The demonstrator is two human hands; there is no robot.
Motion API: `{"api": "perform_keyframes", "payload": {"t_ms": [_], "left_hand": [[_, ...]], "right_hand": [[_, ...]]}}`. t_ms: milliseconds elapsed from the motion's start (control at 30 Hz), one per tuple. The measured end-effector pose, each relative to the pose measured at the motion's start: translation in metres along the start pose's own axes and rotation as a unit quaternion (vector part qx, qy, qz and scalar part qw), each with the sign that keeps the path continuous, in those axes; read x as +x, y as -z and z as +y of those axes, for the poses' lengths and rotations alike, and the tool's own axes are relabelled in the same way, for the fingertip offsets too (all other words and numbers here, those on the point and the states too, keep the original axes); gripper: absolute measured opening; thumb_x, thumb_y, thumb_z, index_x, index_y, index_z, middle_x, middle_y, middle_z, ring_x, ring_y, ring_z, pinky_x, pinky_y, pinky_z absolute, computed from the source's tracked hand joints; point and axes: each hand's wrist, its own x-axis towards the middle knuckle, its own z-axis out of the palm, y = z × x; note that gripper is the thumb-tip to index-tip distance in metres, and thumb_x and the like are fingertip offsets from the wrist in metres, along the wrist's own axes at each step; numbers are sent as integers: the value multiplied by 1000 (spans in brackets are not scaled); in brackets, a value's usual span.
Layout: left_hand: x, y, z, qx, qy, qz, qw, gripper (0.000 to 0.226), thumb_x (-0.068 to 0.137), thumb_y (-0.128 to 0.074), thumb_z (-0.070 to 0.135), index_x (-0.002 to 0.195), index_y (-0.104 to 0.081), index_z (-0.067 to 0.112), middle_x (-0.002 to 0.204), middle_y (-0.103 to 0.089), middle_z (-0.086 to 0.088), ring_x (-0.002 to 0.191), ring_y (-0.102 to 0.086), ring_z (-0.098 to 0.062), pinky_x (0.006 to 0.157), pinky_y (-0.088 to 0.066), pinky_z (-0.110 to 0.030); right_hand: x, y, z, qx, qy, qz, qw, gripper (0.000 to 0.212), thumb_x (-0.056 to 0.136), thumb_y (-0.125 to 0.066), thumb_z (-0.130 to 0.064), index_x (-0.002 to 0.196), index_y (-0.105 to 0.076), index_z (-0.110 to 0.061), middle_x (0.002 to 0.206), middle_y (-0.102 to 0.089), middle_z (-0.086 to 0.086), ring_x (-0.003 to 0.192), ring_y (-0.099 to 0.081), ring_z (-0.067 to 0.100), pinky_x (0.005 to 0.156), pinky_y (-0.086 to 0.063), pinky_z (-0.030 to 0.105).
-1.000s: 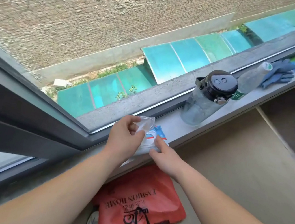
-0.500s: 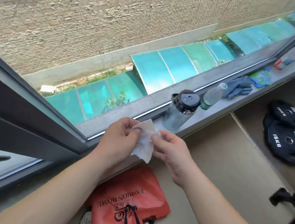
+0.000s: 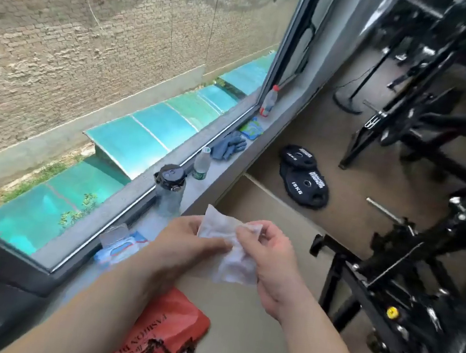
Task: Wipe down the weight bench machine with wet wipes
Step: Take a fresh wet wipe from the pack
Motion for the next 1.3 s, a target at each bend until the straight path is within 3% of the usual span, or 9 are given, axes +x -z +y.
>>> {"api": "perform_keyframes", "payload": {"t_ms": [200,300,400,567,700,833,967,1167,1300], "left_hand": [[-37,-55,-5,-13,33,-117,993,21,90,-78,24,98,-78,5,102,-76,-21,86,-71,-29,81,-54,-38],[-52,-84,-15,-13,55,-106,993,16,86,-82,22,80,-71,12,81,-69,-12,65,-63,-18,60,-51,-26],[-62,-105,-30,-8,79,-105,991,18,87,-79,16,80,-63,15,68,-59,-3,49,-49,-11,48,-42,-20],[-78,-130,-62,117,113,-166,973,38,85,-84,32,95,-73,-3,72,-56,-7,51,-45,-12,47,-38,-22],[-92,-186,-91,187,83,-150,967,29,92,-78,29,91,-66,2,67,-55,-8,48,-48,-12,44,-39,-20],[-94,-248,-123,67,73,-166,981,33,84,-86,29,90,-61,8,89,-69,-14,79,-68,-24,71,-59,-36],[-100,-285,-160,59,62,-118,989,31,78,-87,28,90,-62,12,86,-68,-14,69,-65,-23,56,-52,-33],[-114,-296,-185,200,27,22,979,23,85,-85,22,102,-69,22,92,-69,-9,71,-65,-18,50,-52,-26],[-118,-303,-187,211,0,-23,977,11,92,-77,20,101,-73,20,89,-73,-2,64,-66,-11,58,-51,-24]], "right_hand": [[-95,51,15,-26,34,144,989,14,98,-71,-23,100,-62,-12,92,-75,16,75,-68,27,64,-50,48],[-135,77,23,-67,36,205,976,11,98,-71,-30,101,-67,-20,93,-77,9,78,-72,36,58,-49,50],[-168,103,34,-101,33,237,966,15,98,-69,-37,98,-73,-23,92,-76,6,81,-67,22,63,-51,40],[-210,154,54,-120,32,266,956,12,99,-68,-37,97,-75,-28,85,-74,-7,73,-62,7,58,-47,24],[-245,207,76,-101,51,307,945,7,97,-71,-30,103,-74,-31,90,-74,-12,84,-67,2,77,-53,21],[-275,259,98,-107,55,370,921,23,98,-69,-32,120,-65,-36,108,-67,-18,102,-62,-2,85,-49,20],[-284,287,132,-168,49,371,912,31,103,-62,-30,133,-57,-35,116,-63,-10,99,-57,-4,80,-43,12],[-270,298,167,-225,15,346,911,42,105,-56,-35,146,-48,-33,104,-59,-10,98,-61,14,85,-55,35],[-271,287,172,-374,127,414,820,43,103,-56,-21,146,-50,-16,135,-52,3,117,-58,22,87,-53,32]]}}
